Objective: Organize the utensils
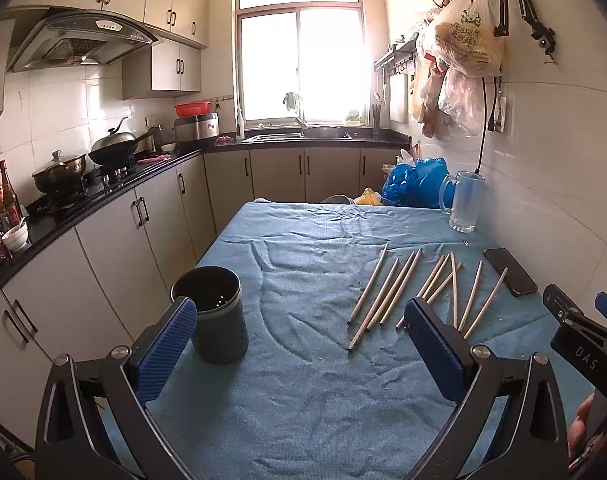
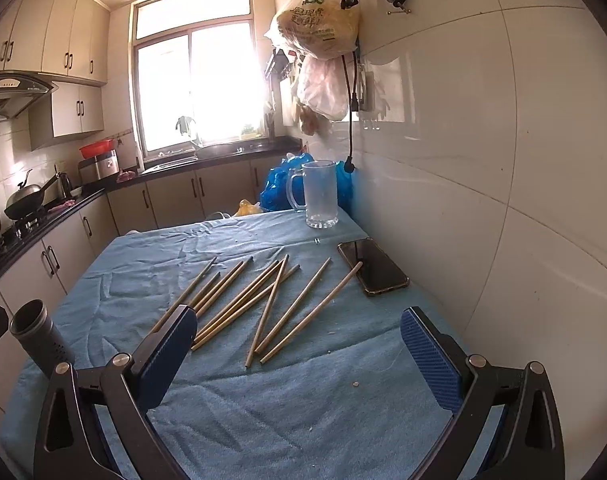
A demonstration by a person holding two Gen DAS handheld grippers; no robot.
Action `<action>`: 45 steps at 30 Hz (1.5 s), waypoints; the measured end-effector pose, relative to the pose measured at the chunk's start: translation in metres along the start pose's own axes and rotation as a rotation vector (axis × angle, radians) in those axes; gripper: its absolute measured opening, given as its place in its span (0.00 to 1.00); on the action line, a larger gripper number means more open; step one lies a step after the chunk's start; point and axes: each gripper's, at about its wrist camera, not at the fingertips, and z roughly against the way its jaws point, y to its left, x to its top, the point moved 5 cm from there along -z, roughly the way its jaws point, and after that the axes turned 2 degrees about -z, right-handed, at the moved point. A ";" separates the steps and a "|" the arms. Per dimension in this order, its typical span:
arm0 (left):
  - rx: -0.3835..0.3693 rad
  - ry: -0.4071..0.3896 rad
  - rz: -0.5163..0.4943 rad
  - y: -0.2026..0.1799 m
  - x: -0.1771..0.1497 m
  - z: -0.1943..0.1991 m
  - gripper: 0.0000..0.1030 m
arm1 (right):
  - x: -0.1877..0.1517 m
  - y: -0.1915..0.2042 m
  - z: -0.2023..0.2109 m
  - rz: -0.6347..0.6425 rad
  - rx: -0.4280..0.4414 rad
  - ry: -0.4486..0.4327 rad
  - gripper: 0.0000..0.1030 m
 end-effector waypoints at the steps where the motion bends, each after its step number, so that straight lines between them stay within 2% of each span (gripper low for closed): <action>1: 0.000 0.003 -0.002 -0.001 -0.001 0.000 1.00 | 0.000 0.000 0.000 0.000 0.000 0.000 1.00; 18: -0.006 0.094 -0.032 -0.011 -0.008 -0.029 1.00 | -0.010 -0.003 -0.018 -0.014 0.003 0.045 1.00; 25: 0.011 0.131 -0.081 -0.023 -0.002 -0.053 1.00 | -0.013 -0.016 -0.036 -0.031 -0.003 0.068 1.00; 33: -0.004 0.134 -0.111 -0.042 0.020 -0.075 1.00 | -0.013 -0.036 -0.059 -0.033 -0.013 0.083 1.00; 36: -0.045 0.176 -0.109 -0.052 0.030 -0.093 1.00 | -0.011 -0.042 -0.068 -0.030 -0.008 0.094 1.00; 42: -0.090 0.189 -0.054 -0.068 0.060 -0.133 1.00 | -0.002 -0.050 -0.093 -0.036 0.052 0.145 1.00; 45: -0.123 0.238 -0.036 -0.081 0.072 -0.167 1.00 | 0.005 -0.052 -0.109 -0.052 0.087 0.179 1.00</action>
